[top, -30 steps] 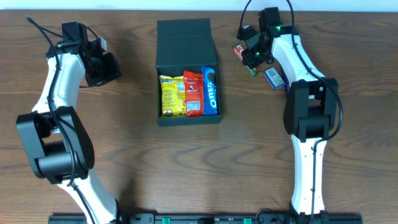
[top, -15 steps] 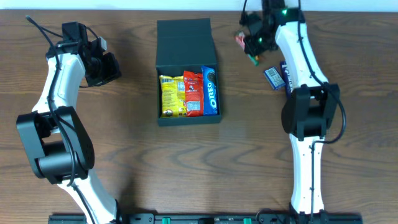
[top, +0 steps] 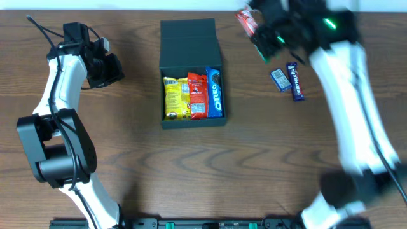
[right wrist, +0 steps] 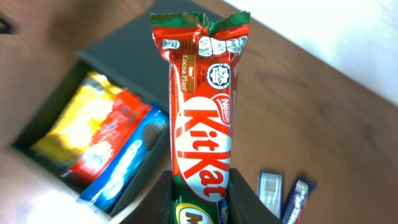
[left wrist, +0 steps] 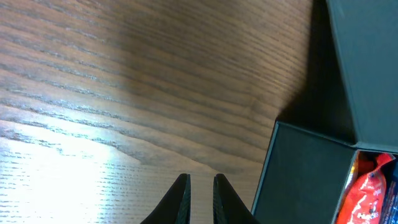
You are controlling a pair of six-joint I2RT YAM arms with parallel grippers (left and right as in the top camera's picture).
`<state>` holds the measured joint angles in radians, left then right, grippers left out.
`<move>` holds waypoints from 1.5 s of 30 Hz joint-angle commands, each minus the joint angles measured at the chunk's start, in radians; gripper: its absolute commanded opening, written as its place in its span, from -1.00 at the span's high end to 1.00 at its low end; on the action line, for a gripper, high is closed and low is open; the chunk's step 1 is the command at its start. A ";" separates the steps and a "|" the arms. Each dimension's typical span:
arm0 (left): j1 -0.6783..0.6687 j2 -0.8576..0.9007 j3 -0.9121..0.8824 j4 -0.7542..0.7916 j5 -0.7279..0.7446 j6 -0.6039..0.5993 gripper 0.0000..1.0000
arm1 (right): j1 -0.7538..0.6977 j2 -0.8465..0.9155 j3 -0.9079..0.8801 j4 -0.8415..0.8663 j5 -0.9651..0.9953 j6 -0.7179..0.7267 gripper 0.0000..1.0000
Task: Pack container
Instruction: 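Carry the KitKat bar left and lower it into the box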
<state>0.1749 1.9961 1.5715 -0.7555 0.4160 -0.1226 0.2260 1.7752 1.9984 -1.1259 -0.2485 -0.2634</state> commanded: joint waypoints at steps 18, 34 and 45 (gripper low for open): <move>0.001 -0.028 0.025 -0.005 0.003 0.026 0.71 | 0.400 0.192 -0.364 0.371 0.193 0.797 0.69; 0.002 -0.028 0.025 -0.006 0.003 0.040 0.70 | 0.407 0.270 -0.356 0.391 0.327 0.883 -0.04; 0.001 -0.028 0.025 -0.006 0.003 0.040 0.70 | 0.320 0.060 -0.101 0.242 0.666 0.512 -0.45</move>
<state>0.1749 1.9953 1.5715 -0.7586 0.4160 -0.1001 0.5926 1.9446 1.8473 -0.8783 0.2382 0.4145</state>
